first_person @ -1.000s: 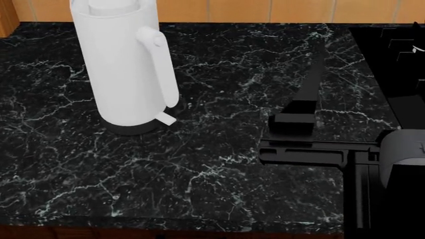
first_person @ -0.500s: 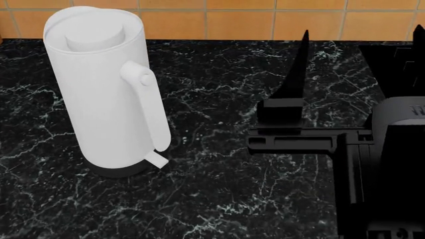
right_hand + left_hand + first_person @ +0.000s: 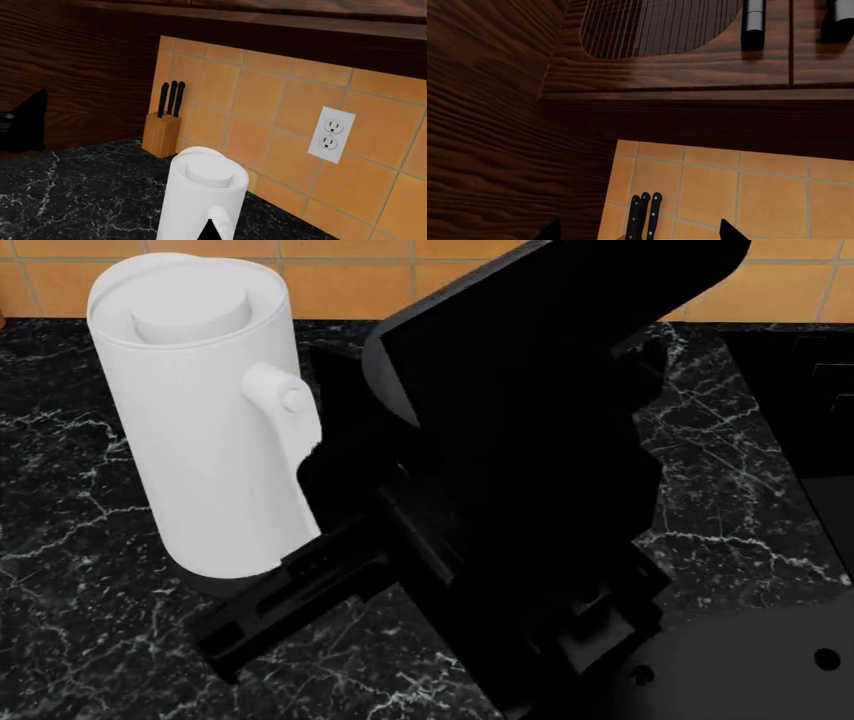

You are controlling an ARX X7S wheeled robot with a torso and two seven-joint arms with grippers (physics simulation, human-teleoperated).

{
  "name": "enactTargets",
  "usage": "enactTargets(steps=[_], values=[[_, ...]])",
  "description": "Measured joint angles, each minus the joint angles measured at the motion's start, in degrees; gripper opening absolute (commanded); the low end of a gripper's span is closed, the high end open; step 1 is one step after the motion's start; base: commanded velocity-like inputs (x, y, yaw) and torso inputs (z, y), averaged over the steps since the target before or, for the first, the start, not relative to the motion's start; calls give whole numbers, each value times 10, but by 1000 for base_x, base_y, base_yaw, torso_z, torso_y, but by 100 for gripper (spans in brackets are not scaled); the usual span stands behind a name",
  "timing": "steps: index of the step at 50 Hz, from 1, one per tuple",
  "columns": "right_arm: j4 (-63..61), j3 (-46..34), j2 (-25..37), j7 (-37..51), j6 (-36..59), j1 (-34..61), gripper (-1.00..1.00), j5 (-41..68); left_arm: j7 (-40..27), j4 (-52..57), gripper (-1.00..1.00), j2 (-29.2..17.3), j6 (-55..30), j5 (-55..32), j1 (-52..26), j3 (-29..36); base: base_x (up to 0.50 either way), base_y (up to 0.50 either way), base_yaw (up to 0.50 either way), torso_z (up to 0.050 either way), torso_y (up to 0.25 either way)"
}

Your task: Press the button to open the lid of the electric kettle.

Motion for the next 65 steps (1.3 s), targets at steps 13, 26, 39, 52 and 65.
enactTargets(steps=[13, 26, 39, 52, 65], values=[[67, -22, -27, -56, 19, 25, -100, 34, -2, -1, 100, -3, 3, 0, 1, 1, 0, 0, 0, 0, 0], [106, -20, -40, -151, 35, 28, -100, -42, -3, -7, 100, -5, 9, 1, 3, 4, 0, 0, 0, 0, 0], [137, -39, -31, -256, 21, 31, -100, -157, -3, -14, 100, -6, 16, 2, 4, 7, 0, 0, 0, 0, 0], [149, -63, -15, -319, -12, 18, -100, -237, -5, -14, 100, -8, 18, 2, 6, 11, 0, 0, 0, 0, 0], [169, -98, -4, -361, -44, 5, -100, -303, -7, -11, 100, -10, 16, 1, 7, 15, 0, 0, 0, 0, 0]])
